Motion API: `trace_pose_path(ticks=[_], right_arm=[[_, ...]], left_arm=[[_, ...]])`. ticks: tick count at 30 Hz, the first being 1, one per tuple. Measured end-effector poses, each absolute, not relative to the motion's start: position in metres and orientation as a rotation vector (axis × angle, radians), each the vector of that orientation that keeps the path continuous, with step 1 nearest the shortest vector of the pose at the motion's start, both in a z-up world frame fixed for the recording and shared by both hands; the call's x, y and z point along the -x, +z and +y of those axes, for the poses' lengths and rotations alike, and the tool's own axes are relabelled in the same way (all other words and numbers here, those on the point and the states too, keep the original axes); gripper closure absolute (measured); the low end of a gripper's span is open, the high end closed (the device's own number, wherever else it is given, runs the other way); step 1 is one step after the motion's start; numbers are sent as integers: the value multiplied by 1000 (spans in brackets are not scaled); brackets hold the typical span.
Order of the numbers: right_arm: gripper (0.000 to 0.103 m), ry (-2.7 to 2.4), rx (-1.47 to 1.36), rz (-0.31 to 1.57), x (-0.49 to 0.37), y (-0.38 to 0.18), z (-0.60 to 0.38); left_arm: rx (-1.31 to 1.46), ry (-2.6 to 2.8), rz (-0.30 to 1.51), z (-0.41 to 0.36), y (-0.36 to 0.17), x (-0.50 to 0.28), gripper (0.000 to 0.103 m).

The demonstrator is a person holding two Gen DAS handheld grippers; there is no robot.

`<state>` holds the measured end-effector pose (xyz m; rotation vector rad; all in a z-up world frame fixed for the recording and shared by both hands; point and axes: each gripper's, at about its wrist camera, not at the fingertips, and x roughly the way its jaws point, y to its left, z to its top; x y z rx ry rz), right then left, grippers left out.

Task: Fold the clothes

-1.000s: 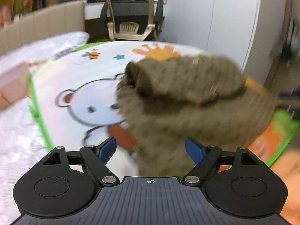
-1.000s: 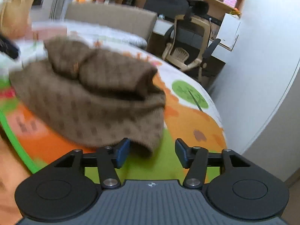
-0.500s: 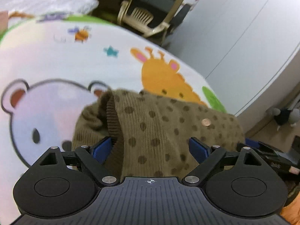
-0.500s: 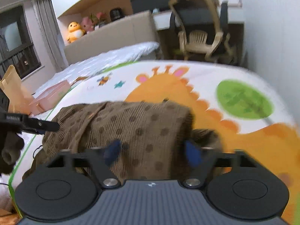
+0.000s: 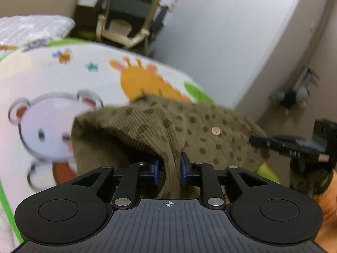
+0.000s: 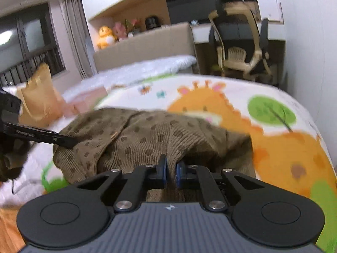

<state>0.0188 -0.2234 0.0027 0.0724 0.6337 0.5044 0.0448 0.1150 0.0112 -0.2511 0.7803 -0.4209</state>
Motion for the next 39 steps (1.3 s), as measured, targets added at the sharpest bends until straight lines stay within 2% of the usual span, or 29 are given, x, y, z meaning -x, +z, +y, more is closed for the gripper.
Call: trace_pose_path(ticks=[2, 3, 4, 5, 6, 8, 13, 19, 20, 21, 22, 39], right_arm=[[88, 483, -60, 678, -11, -13, -225], [79, 477, -68, 695, -11, -17, -227], [74, 468, -74, 698, -12, -18, -229], [63, 458, -72, 680, -13, -14, -230], [53, 452, -66, 650, -14, -8, -230], [41, 445, -56, 583, -16, 6, -229], [21, 534, -82, 453, -37, 25, -201], [16, 559, -97, 637, -104, -34, -157], [13, 552, -113, 659, -110, -43, -154], [3, 550, -120, 669, -113, -48, -152], [0, 554, -115, 667, -112, -49, -151], [0, 577, -78, 650, -107, -54, -144]], left_arm=[[229, -413, 835, 114, -5, -36, 60], [235, -403, 851, 118, -10, -36, 58], [254, -395, 855, 124, -12, -37, 49], [274, -387, 848, 130, -11, -38, 40], [299, -378, 823, 137, -7, -38, 37], [336, -375, 755, 147, 7, -39, 28], [397, -477, 627, 135, 27, -59, 11], [343, -358, 751, 103, -16, -118, 10], [352, -330, 775, 103, -24, -126, 11], [366, -314, 791, 104, -30, -133, 10], [374, -316, 791, 105, -33, -135, 9], [326, -355, 722, 101, -42, -130, 3]])
